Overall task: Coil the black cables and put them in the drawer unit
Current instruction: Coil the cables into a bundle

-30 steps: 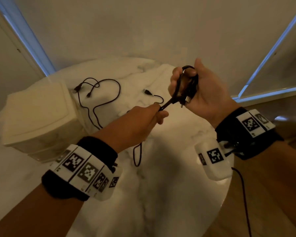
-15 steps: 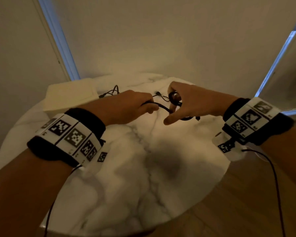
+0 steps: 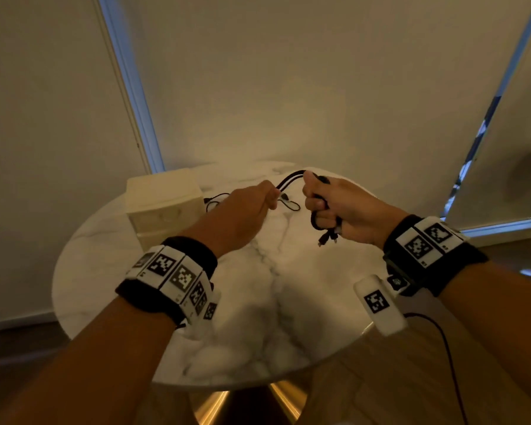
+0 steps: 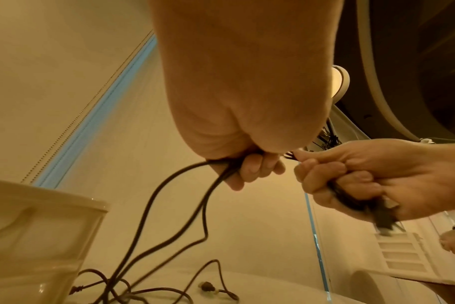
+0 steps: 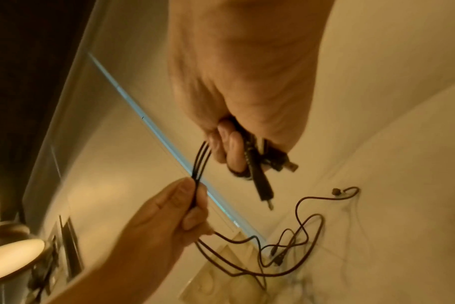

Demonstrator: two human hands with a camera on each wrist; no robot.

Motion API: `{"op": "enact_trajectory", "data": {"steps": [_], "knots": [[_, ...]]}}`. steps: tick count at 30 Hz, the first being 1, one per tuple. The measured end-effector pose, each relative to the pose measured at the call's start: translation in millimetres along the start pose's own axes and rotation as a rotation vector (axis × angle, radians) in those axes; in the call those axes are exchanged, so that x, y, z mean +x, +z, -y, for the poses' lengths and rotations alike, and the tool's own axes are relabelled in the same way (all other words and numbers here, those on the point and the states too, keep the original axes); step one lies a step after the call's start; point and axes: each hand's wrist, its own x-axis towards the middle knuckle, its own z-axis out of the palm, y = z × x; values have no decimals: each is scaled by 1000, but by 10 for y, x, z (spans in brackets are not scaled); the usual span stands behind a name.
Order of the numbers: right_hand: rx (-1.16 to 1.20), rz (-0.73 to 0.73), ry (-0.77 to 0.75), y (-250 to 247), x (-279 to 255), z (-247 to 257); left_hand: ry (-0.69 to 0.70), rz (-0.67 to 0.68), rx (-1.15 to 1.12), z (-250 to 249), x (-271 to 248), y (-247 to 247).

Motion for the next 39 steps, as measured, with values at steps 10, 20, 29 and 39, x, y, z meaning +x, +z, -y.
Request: {"op": "enact_trajectory", "data": {"steps": [10, 20, 29, 39], "knots": [[457, -303, 21, 74, 80, 104, 8, 170, 38, -130, -173, 287], [191, -101, -42, -3, -40, 152, 56, 217, 48, 16, -157, 98], [-1045, 48, -114, -109, -200, 109, 67, 163, 145, 92, -55, -80], [-588, 35, 74, -24, -220, -159, 9, -44, 44, 50, -137, 23]]}}
